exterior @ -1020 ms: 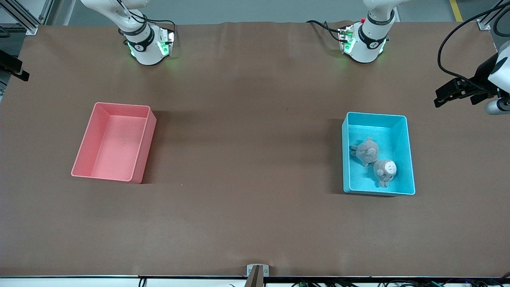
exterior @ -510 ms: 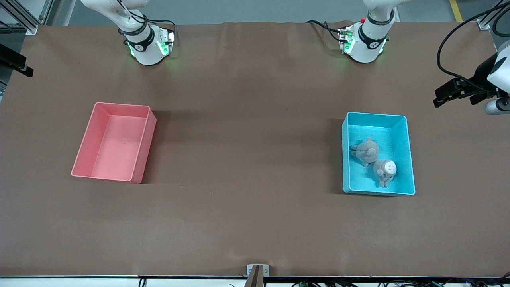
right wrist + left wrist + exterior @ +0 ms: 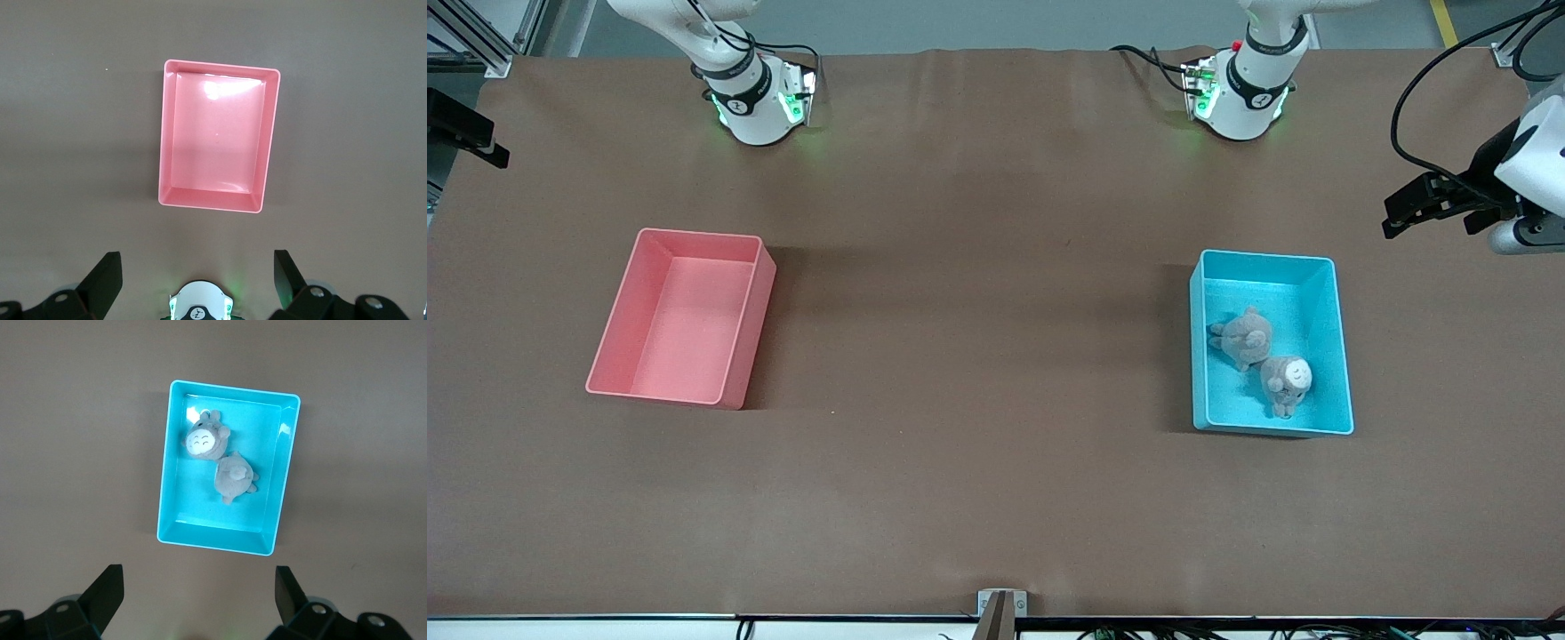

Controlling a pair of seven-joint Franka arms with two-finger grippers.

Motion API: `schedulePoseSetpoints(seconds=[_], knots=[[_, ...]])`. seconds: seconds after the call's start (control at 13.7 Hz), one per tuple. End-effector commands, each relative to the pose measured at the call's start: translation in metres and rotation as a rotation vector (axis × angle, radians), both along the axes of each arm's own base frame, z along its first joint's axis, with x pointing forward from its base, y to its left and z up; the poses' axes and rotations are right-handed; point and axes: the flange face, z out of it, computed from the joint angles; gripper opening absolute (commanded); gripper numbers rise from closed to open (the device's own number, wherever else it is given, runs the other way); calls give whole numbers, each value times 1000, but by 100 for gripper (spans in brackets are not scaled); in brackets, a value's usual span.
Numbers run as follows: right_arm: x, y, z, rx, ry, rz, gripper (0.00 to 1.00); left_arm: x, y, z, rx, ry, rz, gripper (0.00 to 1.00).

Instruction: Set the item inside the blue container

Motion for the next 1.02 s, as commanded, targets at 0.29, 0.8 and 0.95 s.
schedulePoseSetpoints(seconds=[0.29, 0.8, 0.95], knots=[[-10, -4, 1, 14, -17, -6, 100, -3, 3, 10, -14, -19, -11, 100], [-9, -3, 0, 40, -19, -4, 100, 0, 12, 25, -8, -67, -86, 100], [-9, -1, 0, 40, -15, -1, 100, 1, 14, 25, -6, -66, -69, 100]])
